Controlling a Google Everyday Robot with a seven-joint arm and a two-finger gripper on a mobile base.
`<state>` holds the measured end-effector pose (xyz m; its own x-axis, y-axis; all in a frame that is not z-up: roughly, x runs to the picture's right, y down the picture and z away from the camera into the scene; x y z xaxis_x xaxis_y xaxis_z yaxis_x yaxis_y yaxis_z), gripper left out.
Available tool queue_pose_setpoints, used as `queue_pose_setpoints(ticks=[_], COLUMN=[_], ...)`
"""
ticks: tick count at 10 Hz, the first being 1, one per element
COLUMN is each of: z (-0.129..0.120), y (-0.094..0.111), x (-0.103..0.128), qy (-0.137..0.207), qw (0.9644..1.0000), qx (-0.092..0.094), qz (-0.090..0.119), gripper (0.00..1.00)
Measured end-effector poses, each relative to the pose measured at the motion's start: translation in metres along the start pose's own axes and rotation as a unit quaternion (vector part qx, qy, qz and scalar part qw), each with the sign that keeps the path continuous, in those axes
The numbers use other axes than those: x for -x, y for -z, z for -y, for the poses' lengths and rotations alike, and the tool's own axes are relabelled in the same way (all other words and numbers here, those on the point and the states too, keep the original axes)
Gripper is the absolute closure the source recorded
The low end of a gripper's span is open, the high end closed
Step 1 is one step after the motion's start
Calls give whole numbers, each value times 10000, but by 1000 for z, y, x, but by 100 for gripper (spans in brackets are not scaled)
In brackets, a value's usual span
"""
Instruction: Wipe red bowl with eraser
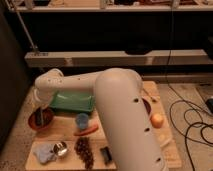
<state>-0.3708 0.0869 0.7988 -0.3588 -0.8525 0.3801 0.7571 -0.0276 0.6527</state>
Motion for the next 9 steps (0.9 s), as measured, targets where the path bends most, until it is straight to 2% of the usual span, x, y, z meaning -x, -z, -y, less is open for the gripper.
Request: queue_pose_setpoints(ticks=[4,7,9], z=[-12,-20,-18], y=[4,-7,-11], x=[0,-16,-27], qy=[-80,-116,-51], qw=[9999,9996,9997], qx=[143,267,240], qz=[-2,-46,-100], gripper=[100,100,100])
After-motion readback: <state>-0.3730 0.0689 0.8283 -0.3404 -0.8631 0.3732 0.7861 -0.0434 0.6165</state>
